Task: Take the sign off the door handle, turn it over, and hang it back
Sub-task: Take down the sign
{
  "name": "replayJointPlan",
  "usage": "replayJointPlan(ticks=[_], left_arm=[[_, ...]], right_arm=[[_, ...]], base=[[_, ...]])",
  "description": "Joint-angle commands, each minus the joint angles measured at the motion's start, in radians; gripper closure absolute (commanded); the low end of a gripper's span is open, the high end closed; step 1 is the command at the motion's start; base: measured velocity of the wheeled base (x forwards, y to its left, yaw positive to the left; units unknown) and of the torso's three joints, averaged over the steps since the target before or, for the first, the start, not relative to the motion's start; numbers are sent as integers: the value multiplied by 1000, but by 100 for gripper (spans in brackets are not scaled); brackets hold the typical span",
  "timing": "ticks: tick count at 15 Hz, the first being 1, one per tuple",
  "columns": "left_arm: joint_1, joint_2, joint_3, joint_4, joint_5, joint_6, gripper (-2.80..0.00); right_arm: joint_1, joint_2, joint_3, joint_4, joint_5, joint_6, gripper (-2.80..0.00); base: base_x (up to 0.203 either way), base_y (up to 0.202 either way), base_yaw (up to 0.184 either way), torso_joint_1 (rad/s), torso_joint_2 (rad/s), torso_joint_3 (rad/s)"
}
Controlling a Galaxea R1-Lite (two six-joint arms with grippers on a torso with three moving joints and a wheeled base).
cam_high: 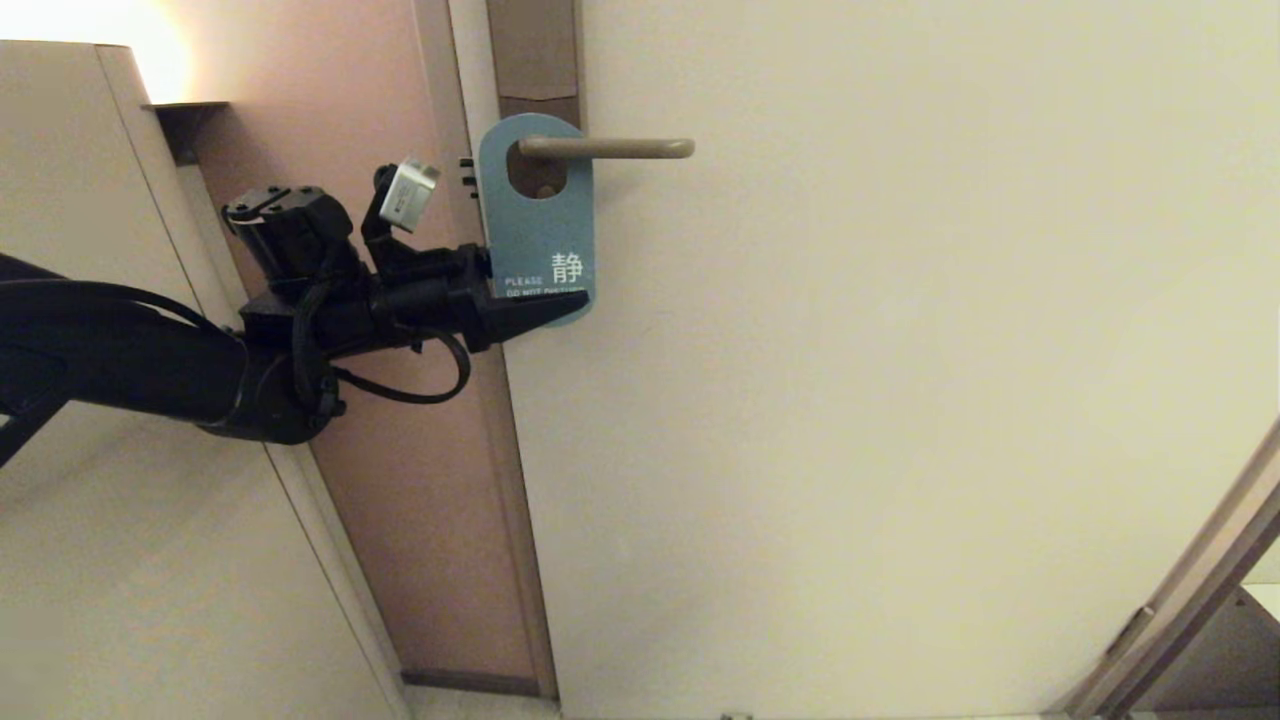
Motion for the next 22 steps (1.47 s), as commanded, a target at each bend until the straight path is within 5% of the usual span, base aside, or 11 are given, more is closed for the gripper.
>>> replayJointPlan(ticks=[1, 6, 7, 22], left_arm=[[-2, 2, -1, -7, -6, -2, -280], [0, 4, -3, -10, -3, -2, -280], [0, 4, -3, -10, -3, -2, 0], [1, -11, -1, -10, 13, 1, 0]], right_arm=[[0, 1, 0, -2, 0, -1, 0], [0, 1, 0, 0, 0, -1, 0], [0, 1, 0, -2, 0, -1, 0], [0, 1, 0, 0, 0, -1, 0]], base=[[0, 0, 0, 0, 0, 0], [0, 0, 0, 0, 0, 0], [0, 0, 0, 0, 0, 0], [0, 0, 0, 0, 0, 0]])
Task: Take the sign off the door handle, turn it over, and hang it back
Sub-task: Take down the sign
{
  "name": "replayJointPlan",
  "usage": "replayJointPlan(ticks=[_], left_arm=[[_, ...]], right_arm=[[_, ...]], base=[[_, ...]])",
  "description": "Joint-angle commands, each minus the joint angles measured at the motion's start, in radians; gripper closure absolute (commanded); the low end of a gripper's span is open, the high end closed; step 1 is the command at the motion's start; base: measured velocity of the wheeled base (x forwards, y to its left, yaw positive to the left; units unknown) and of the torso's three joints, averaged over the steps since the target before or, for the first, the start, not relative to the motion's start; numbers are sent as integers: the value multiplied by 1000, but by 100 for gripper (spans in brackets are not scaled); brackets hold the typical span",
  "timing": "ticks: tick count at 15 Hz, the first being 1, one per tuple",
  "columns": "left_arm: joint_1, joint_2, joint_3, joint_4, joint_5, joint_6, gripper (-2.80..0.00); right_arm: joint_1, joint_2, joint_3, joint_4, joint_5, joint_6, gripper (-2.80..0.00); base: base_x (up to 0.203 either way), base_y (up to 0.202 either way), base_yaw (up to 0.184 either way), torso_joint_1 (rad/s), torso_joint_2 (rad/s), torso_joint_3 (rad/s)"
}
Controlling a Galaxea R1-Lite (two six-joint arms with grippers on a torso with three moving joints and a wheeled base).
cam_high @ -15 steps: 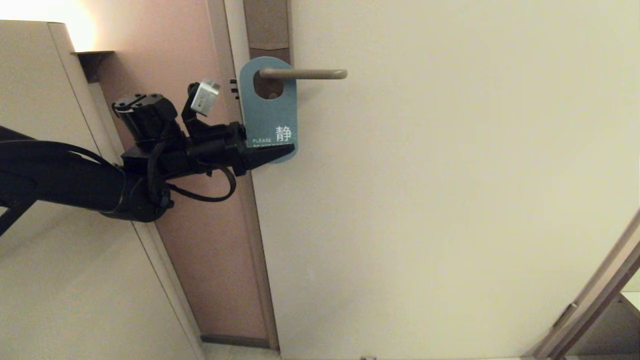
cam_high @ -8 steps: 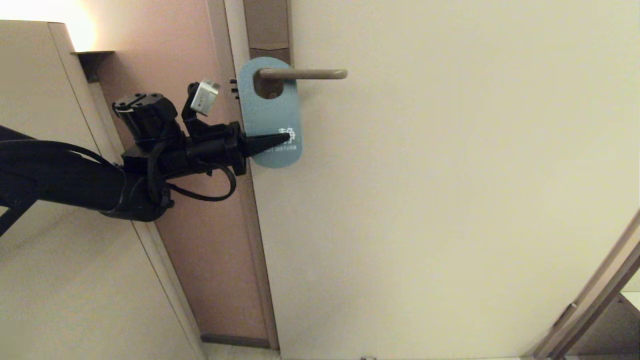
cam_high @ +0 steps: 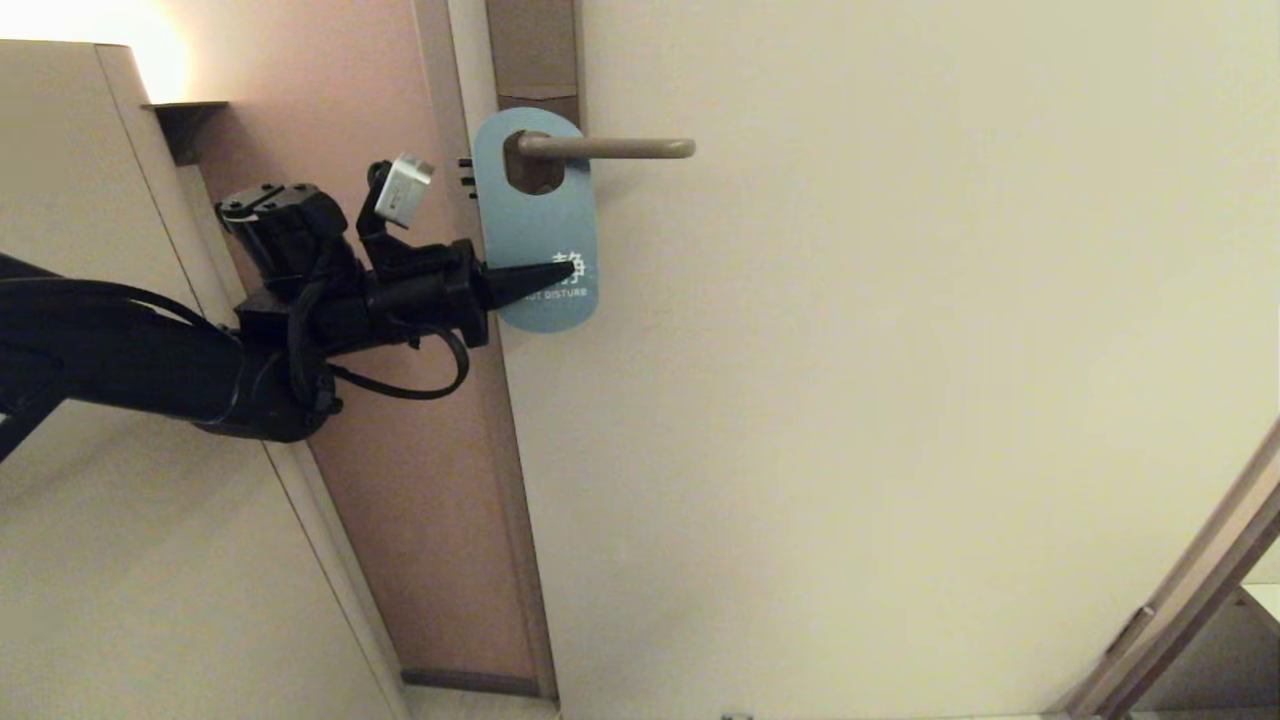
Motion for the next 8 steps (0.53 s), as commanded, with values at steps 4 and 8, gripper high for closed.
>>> replayJointPlan(ticks=[4, 8], left_arm=[[-6, -33, 21, -6, 39, 2, 0], [-8, -65, 46, -3, 80, 6, 0]], right_arm=[[0, 1, 0, 0, 1, -1, 0], [0, 1, 0, -1, 0, -1, 0]], base=[[0, 0, 0, 0, 0, 0], [0, 0, 0, 0, 0, 0]])
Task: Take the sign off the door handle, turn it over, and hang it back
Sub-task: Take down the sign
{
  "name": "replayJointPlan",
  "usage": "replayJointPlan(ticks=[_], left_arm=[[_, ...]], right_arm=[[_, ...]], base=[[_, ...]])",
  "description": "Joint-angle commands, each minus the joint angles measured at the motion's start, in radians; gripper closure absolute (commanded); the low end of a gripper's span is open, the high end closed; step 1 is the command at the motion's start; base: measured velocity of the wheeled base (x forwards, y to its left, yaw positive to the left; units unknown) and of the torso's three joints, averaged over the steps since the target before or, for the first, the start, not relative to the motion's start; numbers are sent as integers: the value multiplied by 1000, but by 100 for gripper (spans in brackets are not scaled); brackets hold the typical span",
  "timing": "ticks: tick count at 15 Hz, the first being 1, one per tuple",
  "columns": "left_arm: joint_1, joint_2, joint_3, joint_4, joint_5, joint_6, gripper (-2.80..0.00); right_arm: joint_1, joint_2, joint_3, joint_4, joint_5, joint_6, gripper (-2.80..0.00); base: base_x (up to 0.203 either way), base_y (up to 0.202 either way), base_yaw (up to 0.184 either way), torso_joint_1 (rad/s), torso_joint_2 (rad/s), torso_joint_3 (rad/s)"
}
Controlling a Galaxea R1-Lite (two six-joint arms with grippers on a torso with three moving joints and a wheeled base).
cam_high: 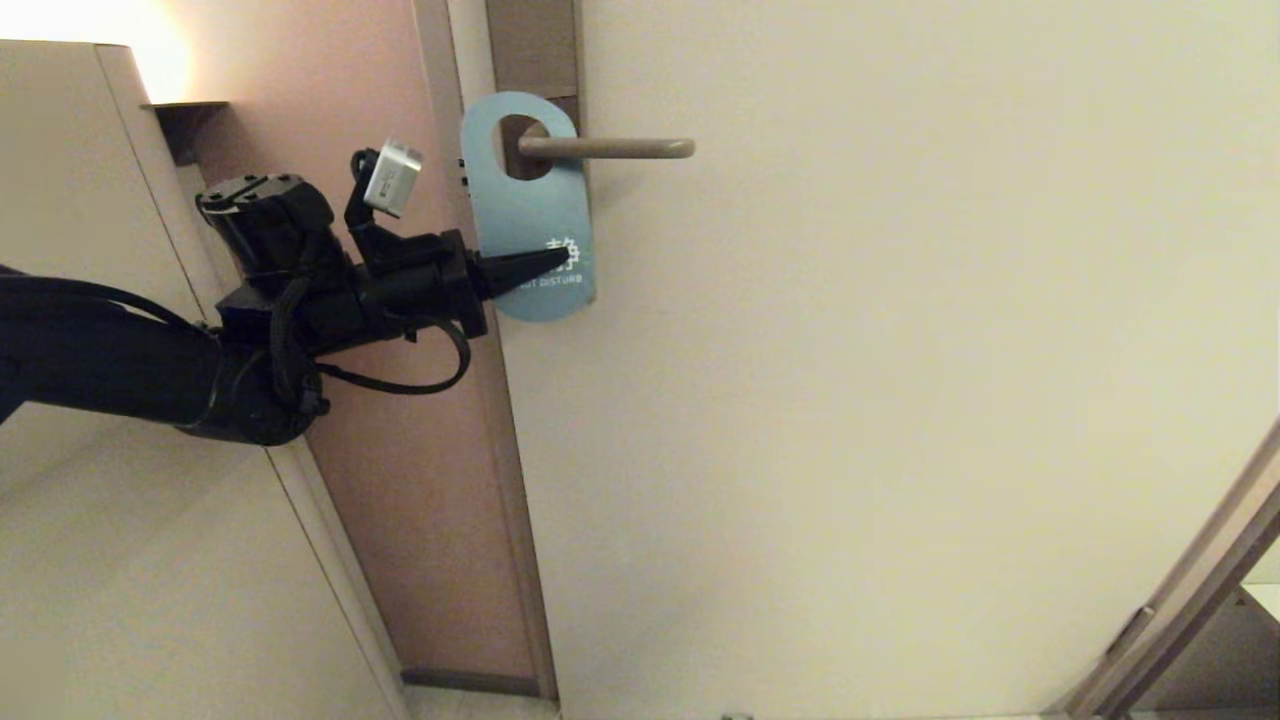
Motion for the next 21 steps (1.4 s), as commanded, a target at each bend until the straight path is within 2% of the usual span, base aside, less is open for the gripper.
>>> replayJointPlan(ticks=[1, 3, 7, 17, 21], left_arm=[[0, -29, 27, -6, -5, 2, 0], [-3, -56, 78, -8, -1, 9, 0], [-11, -90, 132, -3, 57, 40, 0], [-10, -109, 140, 1, 136, 45, 0], [-14, -136, 169, 63, 204, 128, 0]], right_arm=[[0, 1, 0, 0, 0, 0, 0], [0, 1, 0, 0, 0, 0, 0], [0, 1, 0, 0, 0, 0, 0], [0, 1, 0, 0, 0, 0, 0], [0, 1, 0, 0, 0, 0, 0]], base=[[0, 0, 0, 0, 0, 0], [0, 0, 0, 0, 0, 0], [0, 0, 0, 0, 0, 0], [0, 0, 0, 0, 0, 0], [0, 0, 0, 0, 0, 0]])
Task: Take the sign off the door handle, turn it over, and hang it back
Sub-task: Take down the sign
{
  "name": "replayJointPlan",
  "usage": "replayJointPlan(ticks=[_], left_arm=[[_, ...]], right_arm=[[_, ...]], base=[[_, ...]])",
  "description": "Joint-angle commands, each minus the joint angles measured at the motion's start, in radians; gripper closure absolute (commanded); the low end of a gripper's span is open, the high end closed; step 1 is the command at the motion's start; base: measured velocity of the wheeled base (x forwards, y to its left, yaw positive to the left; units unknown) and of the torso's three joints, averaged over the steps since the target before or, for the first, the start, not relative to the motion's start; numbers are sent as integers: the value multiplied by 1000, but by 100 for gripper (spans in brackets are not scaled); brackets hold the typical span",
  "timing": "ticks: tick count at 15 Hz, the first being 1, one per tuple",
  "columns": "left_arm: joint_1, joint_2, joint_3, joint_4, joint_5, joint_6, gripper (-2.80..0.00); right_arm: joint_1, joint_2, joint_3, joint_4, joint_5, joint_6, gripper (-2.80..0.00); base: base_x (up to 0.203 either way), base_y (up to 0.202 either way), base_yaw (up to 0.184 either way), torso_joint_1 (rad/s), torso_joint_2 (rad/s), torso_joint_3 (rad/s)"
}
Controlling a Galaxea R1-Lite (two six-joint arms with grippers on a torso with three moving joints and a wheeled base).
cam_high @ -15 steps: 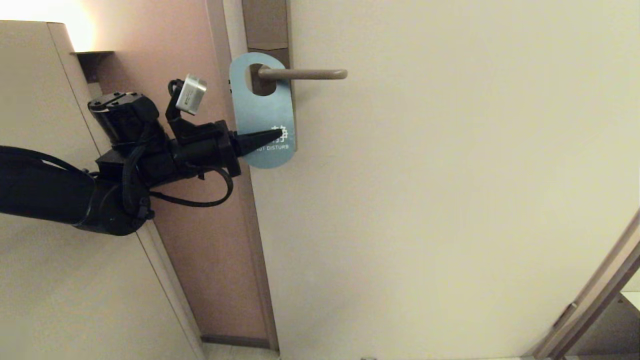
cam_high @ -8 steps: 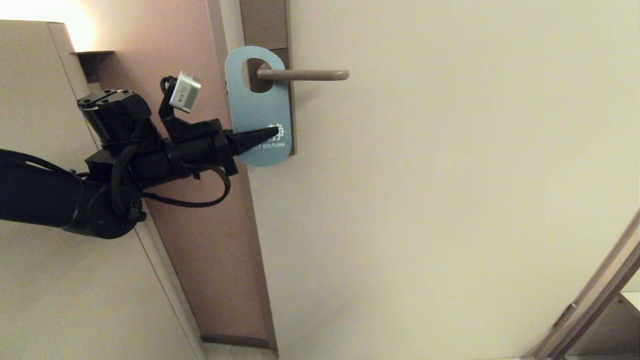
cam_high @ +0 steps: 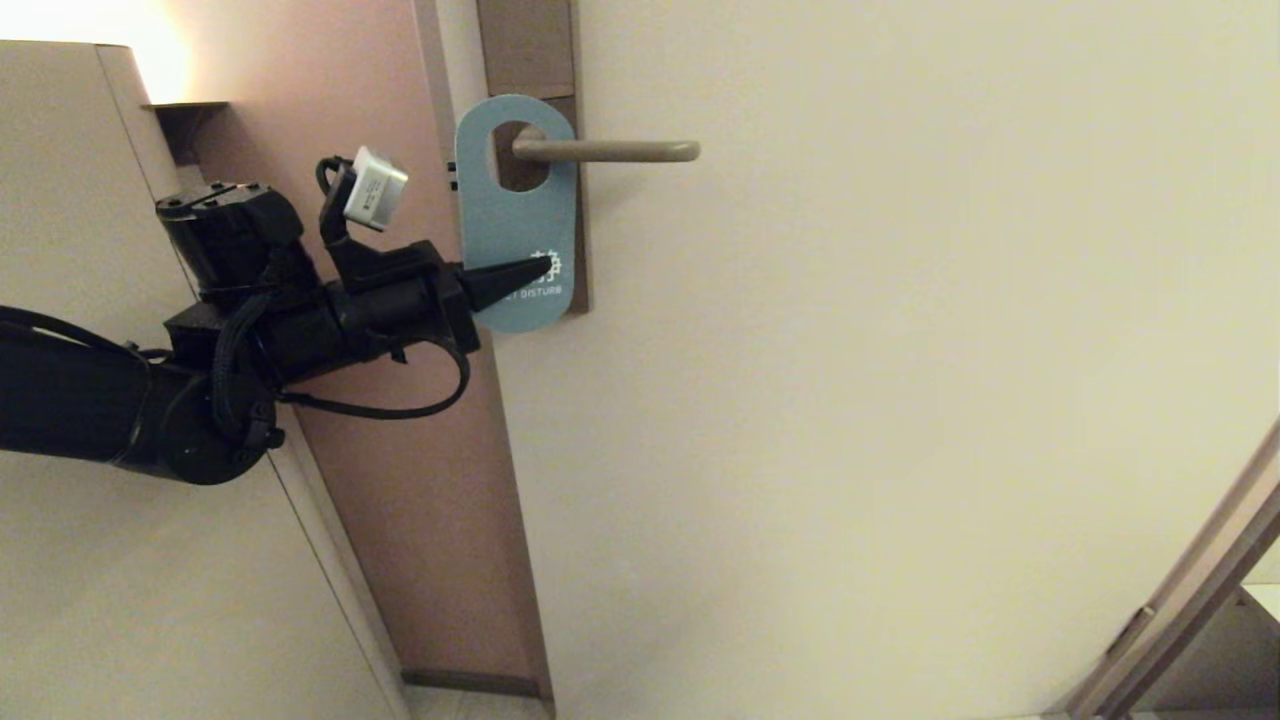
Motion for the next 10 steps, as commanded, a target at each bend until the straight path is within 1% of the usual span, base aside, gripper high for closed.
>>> replayJointPlan(ticks=[1, 5, 7, 8, 10], left_arm=[[-1, -20, 15, 7, 17, 17, 0], [-16, -44, 28, 16, 84, 23, 0], [-34, -57, 39, 23, 140, 25, 0], [-46, -63, 43, 30, 171, 32, 0], [-70, -70, 50, 46, 224, 70, 0]], right_arm=[[0, 1, 0, 0, 0, -1, 0], [0, 1, 0, -1, 0, -1, 0], [0, 1, 0, 0, 0, -1, 0], [0, 1, 0, 0, 0, -1, 0], [0, 1, 0, 0, 0, -1, 0]], base=[[0, 0, 0, 0, 0, 0], [0, 0, 0, 0, 0, 0], [0, 0, 0, 0, 0, 0], [0, 0, 0, 0, 0, 0], [0, 0, 0, 0, 0, 0]])
